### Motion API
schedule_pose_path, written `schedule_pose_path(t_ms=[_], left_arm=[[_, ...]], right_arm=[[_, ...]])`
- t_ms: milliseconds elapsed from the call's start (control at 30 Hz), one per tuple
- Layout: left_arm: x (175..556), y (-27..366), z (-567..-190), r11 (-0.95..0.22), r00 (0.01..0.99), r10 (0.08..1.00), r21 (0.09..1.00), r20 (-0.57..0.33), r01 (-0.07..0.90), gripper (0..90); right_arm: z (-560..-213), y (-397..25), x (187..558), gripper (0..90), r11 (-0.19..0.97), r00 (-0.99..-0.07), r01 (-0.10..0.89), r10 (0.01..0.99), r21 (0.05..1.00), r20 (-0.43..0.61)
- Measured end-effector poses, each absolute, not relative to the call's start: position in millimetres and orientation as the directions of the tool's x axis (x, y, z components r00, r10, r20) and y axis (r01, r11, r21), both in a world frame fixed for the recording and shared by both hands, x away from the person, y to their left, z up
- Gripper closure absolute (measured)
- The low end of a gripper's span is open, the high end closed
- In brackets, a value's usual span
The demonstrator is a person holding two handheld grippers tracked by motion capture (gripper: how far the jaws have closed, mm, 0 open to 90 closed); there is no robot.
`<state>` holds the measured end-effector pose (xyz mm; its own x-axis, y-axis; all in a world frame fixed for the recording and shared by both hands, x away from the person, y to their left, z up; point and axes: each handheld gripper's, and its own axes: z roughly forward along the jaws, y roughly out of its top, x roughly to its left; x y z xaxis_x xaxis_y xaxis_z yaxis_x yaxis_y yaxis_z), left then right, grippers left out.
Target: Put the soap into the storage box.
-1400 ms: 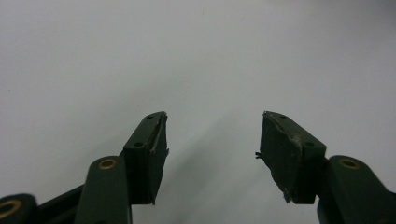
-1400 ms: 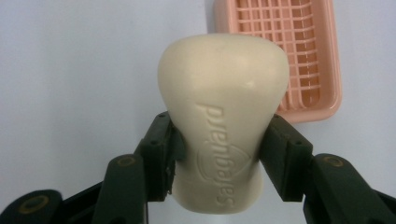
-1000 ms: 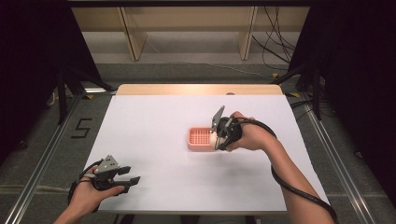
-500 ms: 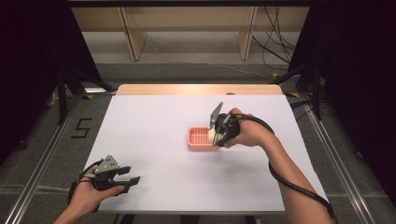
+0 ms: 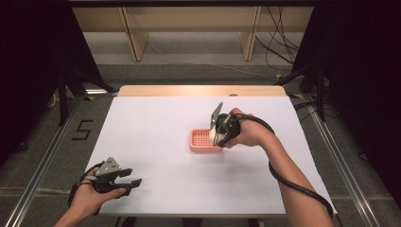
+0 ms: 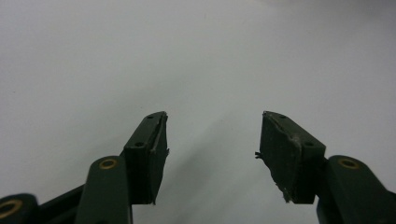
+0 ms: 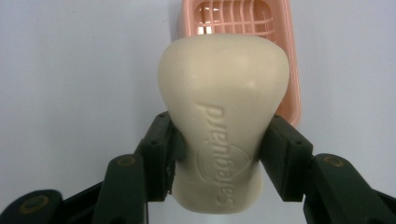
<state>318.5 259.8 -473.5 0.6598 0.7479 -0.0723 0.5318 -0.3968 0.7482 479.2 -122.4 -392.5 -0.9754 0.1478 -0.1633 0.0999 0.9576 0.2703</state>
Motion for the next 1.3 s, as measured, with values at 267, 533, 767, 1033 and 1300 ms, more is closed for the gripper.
schedule_pose_path(t_ms=[267,533,767,1033,1300], left_arm=[[318,260,-473,-0.396,0.662,0.746,0.749,-0.076,0.532,41.2],[318,260,-473,-0.399,0.666,0.742,0.747,-0.079,0.532,41.2],[318,260,-473,-0.394,0.662,0.746,0.749,-0.078,0.532,41.2],[318,260,-473,-0.395,0.661,0.747,0.750,-0.075,0.531,41.2],[319,261,-473,-0.397,0.663,0.745,0.749,-0.074,0.530,41.2]], right_arm=[[-391,-120,481,50.4,0.956,-0.972,0.116,0.165,0.269,-0.167],[-390,-117,483,50.5,0.954,-0.974,0.106,0.156,0.280,-0.163],[-391,-115,486,50.5,0.956,-0.975,0.092,0.144,0.279,-0.171],[-390,-114,487,50.4,0.960,-0.969,0.117,0.166,0.255,-0.182],[-392,-111,488,50.4,0.954,-0.970,0.139,0.186,0.267,-0.159]])
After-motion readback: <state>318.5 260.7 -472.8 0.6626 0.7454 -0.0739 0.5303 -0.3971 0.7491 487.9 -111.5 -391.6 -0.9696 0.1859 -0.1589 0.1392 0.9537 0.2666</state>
